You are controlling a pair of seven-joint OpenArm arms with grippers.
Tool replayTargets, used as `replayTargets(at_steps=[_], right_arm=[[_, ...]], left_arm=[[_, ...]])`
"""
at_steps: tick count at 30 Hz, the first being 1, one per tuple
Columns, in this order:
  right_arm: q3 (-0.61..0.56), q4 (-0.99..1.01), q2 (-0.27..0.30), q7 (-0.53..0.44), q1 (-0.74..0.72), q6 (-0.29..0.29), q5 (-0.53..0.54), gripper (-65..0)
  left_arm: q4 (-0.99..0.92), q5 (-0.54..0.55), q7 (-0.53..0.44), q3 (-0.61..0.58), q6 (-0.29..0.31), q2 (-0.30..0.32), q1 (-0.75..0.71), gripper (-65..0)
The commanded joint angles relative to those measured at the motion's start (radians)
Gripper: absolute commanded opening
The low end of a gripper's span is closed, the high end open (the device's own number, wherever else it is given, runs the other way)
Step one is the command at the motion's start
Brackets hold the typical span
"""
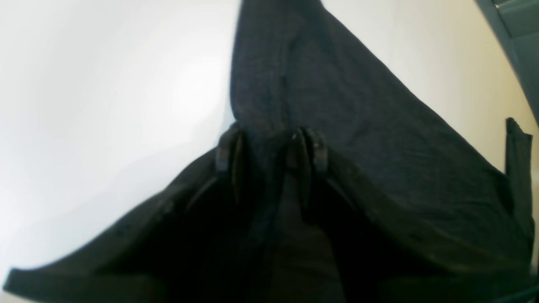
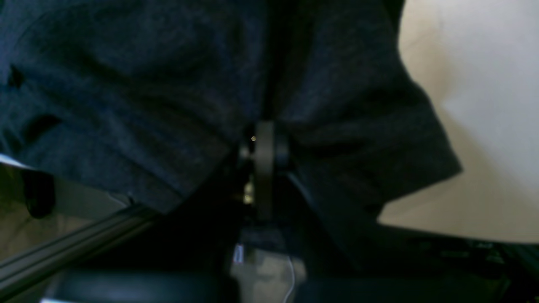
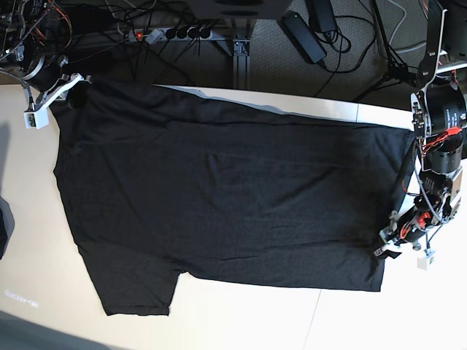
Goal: Fold the T-shirt properly
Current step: 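Grasp the shirt's side edge with the right gripper near the sleeve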
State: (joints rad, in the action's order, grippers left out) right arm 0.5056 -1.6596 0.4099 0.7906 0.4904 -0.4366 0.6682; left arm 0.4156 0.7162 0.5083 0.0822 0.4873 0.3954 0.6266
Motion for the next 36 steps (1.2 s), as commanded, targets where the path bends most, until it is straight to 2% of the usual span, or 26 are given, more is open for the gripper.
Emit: replayTargets(at_steps=[1,3,6,7,12,15,21,24,28,32,33,35,36], right_arm=[[0.01,-0.01,0.016,-0.005,0.004,-0.047,0.016,-65.0],[0.01,-0.01,0.016,-0.005,0.003,-0.048,0.032,-65.0],[0.01,-0.01,0.016,-0.005,0.003,-0.047,0.039,-65.0],[0.01,-0.01,0.016,-0.005,0.003,-0.047,0.04,-65.0],[0.029,-0.016,0.016,-0.009,-0.007,-0.048,0.098,-65.0],[0.084,-0.057,0.016,-0.008,-0.037,-0.048,0.116,-65.0],[0.211,-0.17,0.021,0.024,-0.153,-0.048,0.125,-65.0],[0.215,-0.17,0.042,0.023,-0.231,-0.047,0.075,-65.0],[0.214,-0.101,0.061,0.003,-0.339,-0.046,0.0,-65.0],[0.214,0.079,0.1,-0.05,-0.471,-0.029,-0.048,-42.0],[0.214,0.141,0.112,-0.062,-0.512,-0.017,-0.061,-39.5],[0.213,0.281,0.138,-0.077,-0.603,0.012,-0.084,-38.5],[0.212,0.356,0.15,-0.08,-0.65,0.023,-0.089,-38.5]], left_arm=[[0.006,-0.002,0.007,-0.001,0.01,0.003,0.024,-41.8],[0.006,-0.003,0.005,-0.001,0.01,-0.006,0.022,-45.5],[0.006,-0.004,-0.009,-0.001,0.01,-0.01,0.021,-62.0],[0.006,-0.004,-0.019,-0.001,0.01,-0.01,0.021,-65.0],[0.006,-0.02,-0.032,-0.001,0.011,-0.01,0.021,-65.0],[0.006,-0.055,-0.032,-0.001,0.011,-0.01,0.021,-65.0],[0.006,-0.055,-0.025,-0.001,0.011,-0.01,0.021,-65.0],[0.007,-0.055,-0.025,-0.004,0.011,-0.01,0.021,-65.0],[0.008,-0.055,-0.005,-0.005,0.042,-0.01,0.021,-65.0],[0.008,-0.055,0.004,-0.005,0.048,-0.009,0.021,-65.0],[0.008,-0.056,0.01,-0.006,0.062,-0.011,0.021,-65.0],[0.008,-0.053,0.021,-0.019,0.131,-0.019,0.019,-65.0],[0.008,-0.047,0.019,-0.031,0.13,-0.019,0.018,-65.0]])
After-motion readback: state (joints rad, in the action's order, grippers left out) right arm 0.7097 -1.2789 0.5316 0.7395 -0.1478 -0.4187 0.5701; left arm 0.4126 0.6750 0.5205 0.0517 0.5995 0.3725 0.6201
